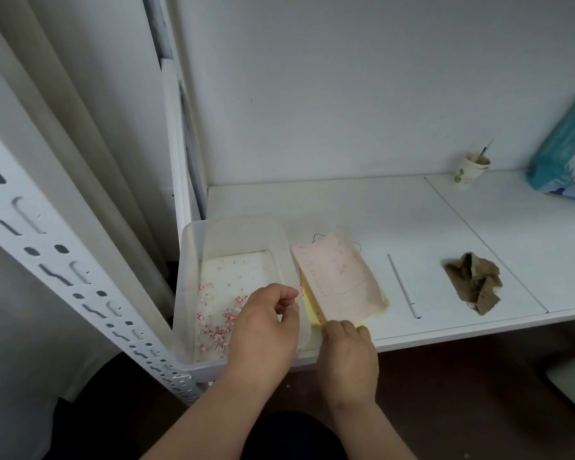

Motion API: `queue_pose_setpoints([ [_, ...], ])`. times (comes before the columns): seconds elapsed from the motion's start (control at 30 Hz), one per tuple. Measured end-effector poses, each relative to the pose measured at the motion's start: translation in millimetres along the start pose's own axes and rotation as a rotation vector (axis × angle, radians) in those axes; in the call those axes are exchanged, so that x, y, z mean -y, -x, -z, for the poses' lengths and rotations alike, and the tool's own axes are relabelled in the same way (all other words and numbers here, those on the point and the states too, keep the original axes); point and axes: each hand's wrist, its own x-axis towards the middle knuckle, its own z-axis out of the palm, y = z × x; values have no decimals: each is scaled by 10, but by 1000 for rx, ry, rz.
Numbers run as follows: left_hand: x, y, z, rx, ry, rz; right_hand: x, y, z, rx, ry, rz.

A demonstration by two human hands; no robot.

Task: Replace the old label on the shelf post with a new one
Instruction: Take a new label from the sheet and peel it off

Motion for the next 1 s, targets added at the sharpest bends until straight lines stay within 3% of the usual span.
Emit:
queue_pose_setpoints([
  [0.33,-109,-34,40,61,29,39,320,-322,605,-285,-349,-177],
  [0.47,-211,-4,98,96,280,176,464,-241,824,-486,-526,-12],
  [0.57,-283,12,163,146,558,345,565,-103,798,-449,-518,236],
  [0.63,-280,9,208,142,679,429,608,10,730,-406,-496,306],
  [0.8,-164,70,312,134,817,536,657,159,629,-383,-551,309],
  [1.0,-110,171,402,156,886,514,745,212,726,-344,-679,228],
])
